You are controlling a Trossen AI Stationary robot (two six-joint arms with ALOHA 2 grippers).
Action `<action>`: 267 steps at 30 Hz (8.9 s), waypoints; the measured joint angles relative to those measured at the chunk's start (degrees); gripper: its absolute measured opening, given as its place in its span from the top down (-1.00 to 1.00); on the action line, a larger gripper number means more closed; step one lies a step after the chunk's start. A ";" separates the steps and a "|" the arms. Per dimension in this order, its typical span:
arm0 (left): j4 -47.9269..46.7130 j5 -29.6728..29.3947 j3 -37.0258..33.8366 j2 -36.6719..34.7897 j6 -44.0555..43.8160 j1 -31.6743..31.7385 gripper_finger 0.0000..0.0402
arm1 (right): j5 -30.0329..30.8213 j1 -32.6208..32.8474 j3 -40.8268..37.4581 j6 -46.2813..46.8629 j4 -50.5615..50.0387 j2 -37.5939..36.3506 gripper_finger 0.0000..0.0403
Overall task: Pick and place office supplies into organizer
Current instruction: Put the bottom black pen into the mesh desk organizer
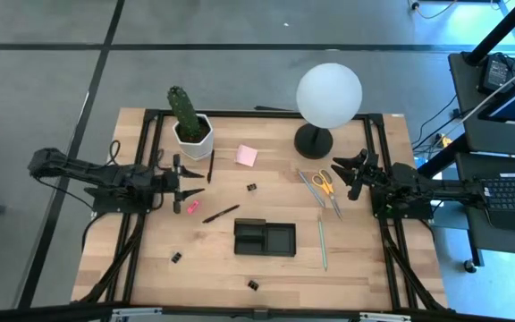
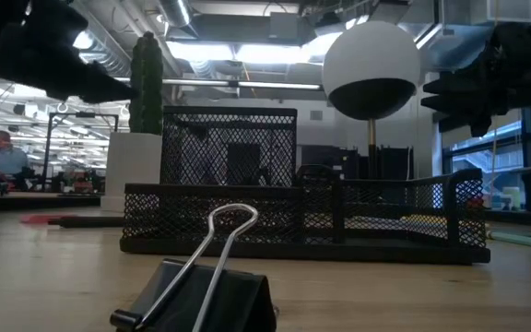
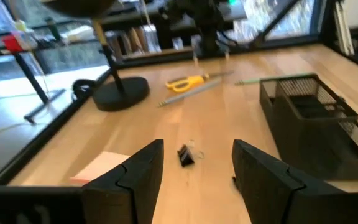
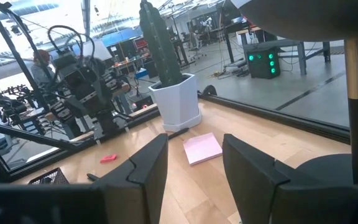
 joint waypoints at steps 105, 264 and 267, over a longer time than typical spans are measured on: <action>-49.57 15.08 49.17 77.48 -50.93 -6.57 0.46 | -0.18 0.02 -0.01 -0.20 -0.04 0.22 0.24; -6.29 -13.86 49.14 65.33 135.04 -12.62 0.71 | 5.06 0.00 0.00 -0.20 0.31 0.22 0.24; -6.25 -13.88 49.10 65.36 134.99 -13.72 0.71 | 5.06 0.00 0.00 -0.14 0.32 0.22 0.24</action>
